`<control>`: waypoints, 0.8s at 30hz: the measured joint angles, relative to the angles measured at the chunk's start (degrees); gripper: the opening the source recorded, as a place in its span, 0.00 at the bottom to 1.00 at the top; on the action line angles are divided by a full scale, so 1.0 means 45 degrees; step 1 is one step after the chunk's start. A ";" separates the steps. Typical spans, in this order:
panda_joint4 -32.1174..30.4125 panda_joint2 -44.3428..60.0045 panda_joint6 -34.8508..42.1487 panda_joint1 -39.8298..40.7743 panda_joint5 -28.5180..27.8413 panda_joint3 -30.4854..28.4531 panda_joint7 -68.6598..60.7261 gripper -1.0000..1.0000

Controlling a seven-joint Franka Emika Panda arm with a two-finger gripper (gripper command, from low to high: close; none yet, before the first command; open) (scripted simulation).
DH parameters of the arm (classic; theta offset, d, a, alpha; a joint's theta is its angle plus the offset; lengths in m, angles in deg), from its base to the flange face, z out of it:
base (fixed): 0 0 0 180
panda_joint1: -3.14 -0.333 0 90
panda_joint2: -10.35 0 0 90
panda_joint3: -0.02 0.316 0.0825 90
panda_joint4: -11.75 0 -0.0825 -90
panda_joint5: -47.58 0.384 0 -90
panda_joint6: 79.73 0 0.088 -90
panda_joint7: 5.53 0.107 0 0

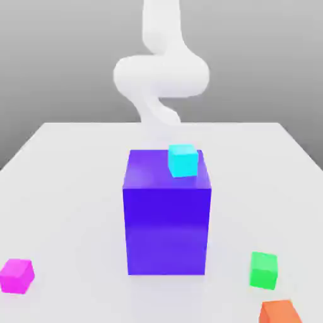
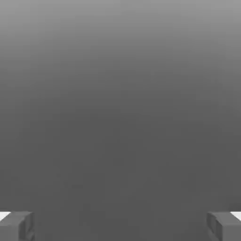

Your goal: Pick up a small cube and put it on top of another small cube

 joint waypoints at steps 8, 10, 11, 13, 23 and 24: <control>-0.0267 0.3723 -0.1170 -0.0416 0.1159 -0.2299 -0.2563 0.50; -0.0331 0.4642 -0.1453 -0.0460 0.1526 -0.2823 -0.3251 0.50; -0.0362 0.5104 -0.1593 -0.0470 0.1722 -0.3074 -0.3603 0.50; -0.0427 0.6034 -0.1877 -0.0472 0.2123 -0.3555 -0.4309 0.50; -0.0741 1.0658 -0.3264 0.0976 0.3913 -0.4534 -0.7718 0.50; -0.0780 1.1088 -0.3423 0.1179 0.3959 -0.4533 -0.7960 0.50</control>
